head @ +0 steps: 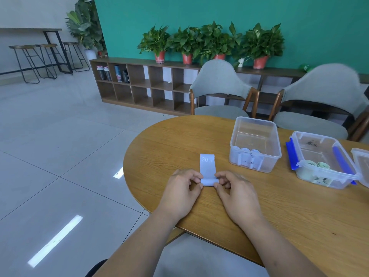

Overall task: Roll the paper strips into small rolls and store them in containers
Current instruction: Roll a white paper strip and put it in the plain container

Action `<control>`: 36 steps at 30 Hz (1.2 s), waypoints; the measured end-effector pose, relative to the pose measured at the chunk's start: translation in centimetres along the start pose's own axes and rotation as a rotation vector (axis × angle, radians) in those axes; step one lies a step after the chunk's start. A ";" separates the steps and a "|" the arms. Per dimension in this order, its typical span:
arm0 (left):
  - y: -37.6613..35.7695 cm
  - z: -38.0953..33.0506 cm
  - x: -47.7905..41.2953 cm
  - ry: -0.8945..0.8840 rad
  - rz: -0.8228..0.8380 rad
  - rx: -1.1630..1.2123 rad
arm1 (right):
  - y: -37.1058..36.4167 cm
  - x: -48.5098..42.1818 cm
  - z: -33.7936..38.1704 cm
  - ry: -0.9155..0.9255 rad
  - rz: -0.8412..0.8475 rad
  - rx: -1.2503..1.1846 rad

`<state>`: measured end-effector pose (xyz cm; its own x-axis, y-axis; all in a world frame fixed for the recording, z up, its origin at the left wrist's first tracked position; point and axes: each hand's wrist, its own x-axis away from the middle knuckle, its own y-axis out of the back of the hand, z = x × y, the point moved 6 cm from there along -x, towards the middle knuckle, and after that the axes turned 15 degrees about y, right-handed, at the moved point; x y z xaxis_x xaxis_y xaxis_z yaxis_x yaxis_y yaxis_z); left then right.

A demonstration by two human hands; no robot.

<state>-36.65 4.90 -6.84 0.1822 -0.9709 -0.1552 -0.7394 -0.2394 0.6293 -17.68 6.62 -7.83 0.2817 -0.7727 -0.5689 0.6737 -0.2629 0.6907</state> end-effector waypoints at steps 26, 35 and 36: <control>-0.2 0.0 0.1 -0.009 -0.004 -0.026 | 0.2 -0.1 -0.1 0.005 -0.011 -0.002; 0.0 0.0 0.0 0.006 0.002 -0.005 | 0.0 -0.1 -0.2 0.003 -0.017 -0.022; 0.0 0.0 0.1 -0.002 -0.002 -0.010 | 0.0 -0.1 -0.2 0.012 -0.014 -0.012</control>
<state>-36.61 4.84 -6.86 0.1823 -0.9705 -0.1576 -0.7329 -0.2410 0.6363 -17.57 6.80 -7.86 0.2805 -0.7618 -0.5840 0.6860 -0.2664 0.6770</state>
